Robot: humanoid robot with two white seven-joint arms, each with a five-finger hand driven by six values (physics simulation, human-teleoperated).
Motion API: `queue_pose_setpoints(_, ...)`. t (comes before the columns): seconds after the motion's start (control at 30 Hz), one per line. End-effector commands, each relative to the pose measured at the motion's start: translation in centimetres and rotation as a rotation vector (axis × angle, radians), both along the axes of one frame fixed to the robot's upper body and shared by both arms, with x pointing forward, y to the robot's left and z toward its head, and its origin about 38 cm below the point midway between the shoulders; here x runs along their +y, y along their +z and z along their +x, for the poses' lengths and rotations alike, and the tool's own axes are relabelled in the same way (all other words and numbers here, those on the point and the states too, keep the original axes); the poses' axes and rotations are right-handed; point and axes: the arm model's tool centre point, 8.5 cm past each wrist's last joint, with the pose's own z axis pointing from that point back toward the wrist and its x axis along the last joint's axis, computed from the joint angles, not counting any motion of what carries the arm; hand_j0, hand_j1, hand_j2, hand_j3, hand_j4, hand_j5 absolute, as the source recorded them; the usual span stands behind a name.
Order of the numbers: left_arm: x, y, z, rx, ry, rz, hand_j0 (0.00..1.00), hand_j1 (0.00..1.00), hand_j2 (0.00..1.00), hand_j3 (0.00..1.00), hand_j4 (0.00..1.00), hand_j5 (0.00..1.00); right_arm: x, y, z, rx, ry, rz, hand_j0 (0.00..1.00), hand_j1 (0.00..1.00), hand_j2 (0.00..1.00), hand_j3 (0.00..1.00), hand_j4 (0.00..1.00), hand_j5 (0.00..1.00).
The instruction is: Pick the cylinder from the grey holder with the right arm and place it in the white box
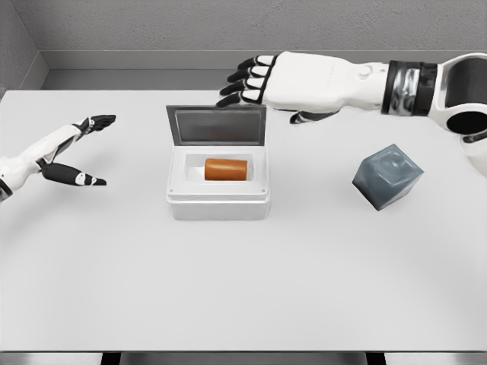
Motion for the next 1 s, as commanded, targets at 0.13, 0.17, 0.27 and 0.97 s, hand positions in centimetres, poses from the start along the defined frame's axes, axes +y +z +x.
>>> queue_pose_setpoints(0.13,-7.0,1.3,2.5,-0.011,-0.17,-0.093,1.0,1.0,1.0,1.0,1.0,1.0,-11.6,-0.4,-0.8,0.05,-0.25,0.109,1.0,1.0,1.0,1.0,1.0,1.0)
queue_pose_setpoints(0.17,-7.9,1.6,2.8,-0.01,-0.207,-0.093,1.0,1.0,1.0,1.0,1.0,1.0,-13.4,-0.8,-0.9,0.062,-0.297,0.102,1.0,1.0,1.0,1.0,1.0,1.0)
queue_pose_setpoints(0.27,-9.3,1.5,3.6,0.0,-0.235,-0.107,1.0,1.0,1.0,1.0,1.0,1.0,-18.7,-1.1,-0.3,0.083,-0.445,0.152,1.0,1.0,1.0,1.0,1.0,1.0)
queue_pose_setpoints(0.97,-9.4,0.8,5.6,0.072,-0.267,-0.155,1.0,1.0,1.0,1.0,1.0,1.0,-15.5,-5.3,-0.2,0.18,-0.371,0.059,1.0,1.0,1.0,1.0,1.0,1.0)
